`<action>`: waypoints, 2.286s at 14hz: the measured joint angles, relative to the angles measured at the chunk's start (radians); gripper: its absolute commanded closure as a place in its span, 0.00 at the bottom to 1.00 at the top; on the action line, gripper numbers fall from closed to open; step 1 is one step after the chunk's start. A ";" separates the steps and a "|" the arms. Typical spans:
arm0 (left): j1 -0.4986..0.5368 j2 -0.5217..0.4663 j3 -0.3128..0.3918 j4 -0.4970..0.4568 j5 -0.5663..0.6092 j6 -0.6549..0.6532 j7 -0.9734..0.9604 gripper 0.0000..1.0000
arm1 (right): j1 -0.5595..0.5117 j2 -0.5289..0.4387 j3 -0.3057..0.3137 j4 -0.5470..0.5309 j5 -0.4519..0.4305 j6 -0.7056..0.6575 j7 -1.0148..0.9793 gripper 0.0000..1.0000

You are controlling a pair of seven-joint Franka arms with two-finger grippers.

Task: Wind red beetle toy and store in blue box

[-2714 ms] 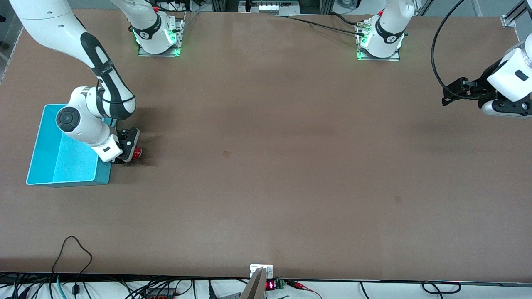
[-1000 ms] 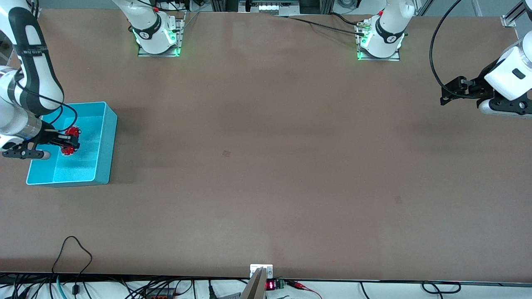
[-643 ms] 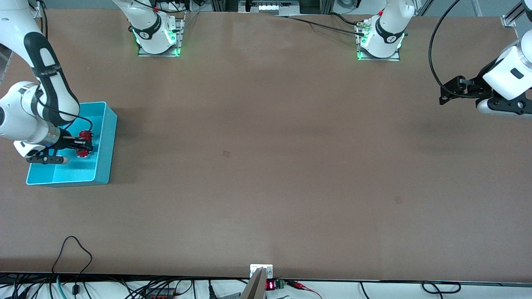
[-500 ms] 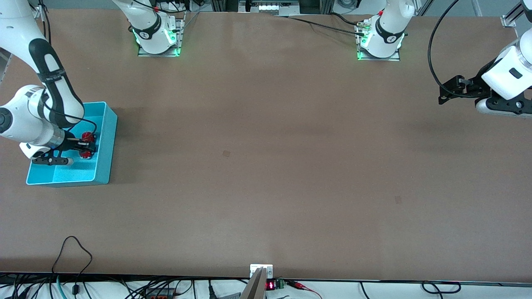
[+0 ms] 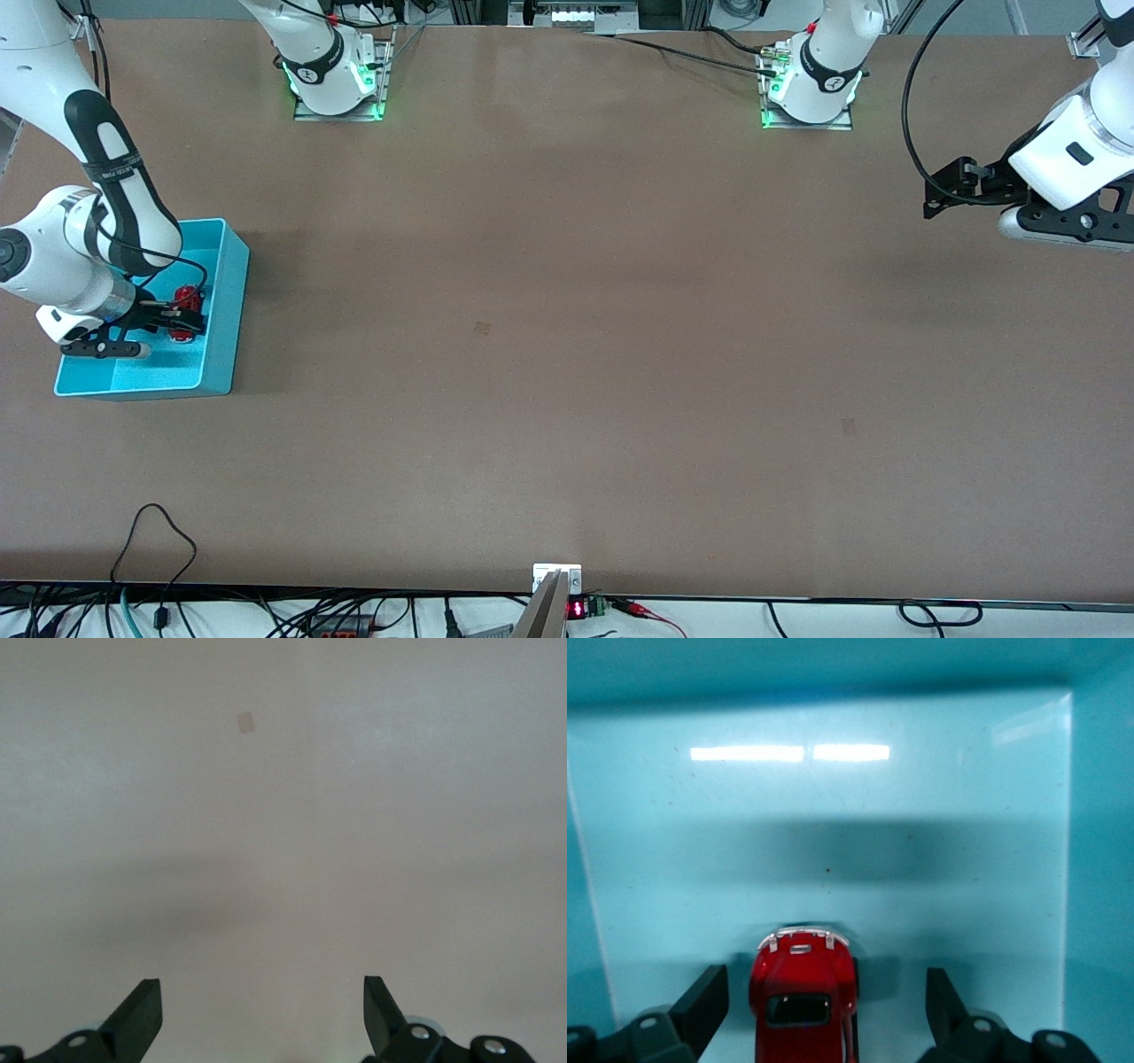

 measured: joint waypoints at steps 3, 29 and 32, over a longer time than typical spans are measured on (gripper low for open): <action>0.002 -0.002 0.000 0.000 0.000 -0.006 0.000 0.00 | 0.034 -0.111 0.018 0.077 0.006 -0.184 0.004 0.00; 0.004 -0.005 0.000 0.002 0.000 -0.016 0.000 0.00 | 0.306 -0.575 -0.038 0.241 0.030 -0.848 0.323 0.00; 0.004 -0.006 0.000 0.002 0.000 -0.016 0.000 0.00 | 0.306 -0.603 -0.038 0.219 0.042 -0.840 0.323 0.00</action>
